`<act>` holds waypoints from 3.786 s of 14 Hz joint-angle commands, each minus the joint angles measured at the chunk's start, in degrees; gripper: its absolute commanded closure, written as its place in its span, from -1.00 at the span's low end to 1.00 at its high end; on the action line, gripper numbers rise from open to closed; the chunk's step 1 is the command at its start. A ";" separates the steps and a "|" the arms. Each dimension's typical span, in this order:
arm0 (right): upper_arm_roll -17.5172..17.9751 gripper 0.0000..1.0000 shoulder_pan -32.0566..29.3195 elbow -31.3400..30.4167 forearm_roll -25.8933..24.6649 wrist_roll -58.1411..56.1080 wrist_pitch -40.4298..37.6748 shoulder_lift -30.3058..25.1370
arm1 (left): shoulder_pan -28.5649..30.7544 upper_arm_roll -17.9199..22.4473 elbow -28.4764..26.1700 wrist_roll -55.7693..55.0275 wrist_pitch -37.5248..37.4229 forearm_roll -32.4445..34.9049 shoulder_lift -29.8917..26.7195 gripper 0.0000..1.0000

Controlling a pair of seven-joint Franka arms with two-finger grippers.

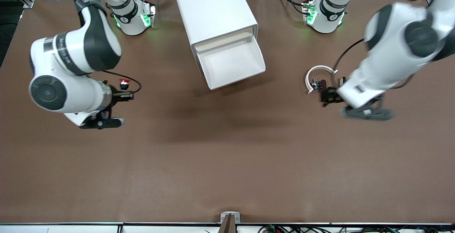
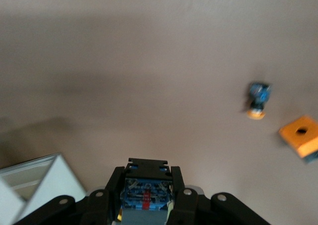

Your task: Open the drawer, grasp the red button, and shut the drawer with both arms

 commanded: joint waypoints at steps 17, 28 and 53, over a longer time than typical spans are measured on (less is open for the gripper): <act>1.00 0.79 -14.04 -39.58 -6.29 -9.34 54.16 -1.48 | -19.85 -2.57 -0.82 -33.18 6.65 -4.41 16.16 -1.00; 1.09 0.65 -15.19 -43.78 -6.29 -12.15 63.12 2.23 | -19.94 -7.14 -2.75 -35.20 5.86 -7.76 16.68 -1.00; 1.17 -1.00 -12.11 -30.55 -1.37 -4.24 14.84 -26.06 | -19.68 -14.88 -5.91 -35.46 -0.38 -17.51 15.71 -1.00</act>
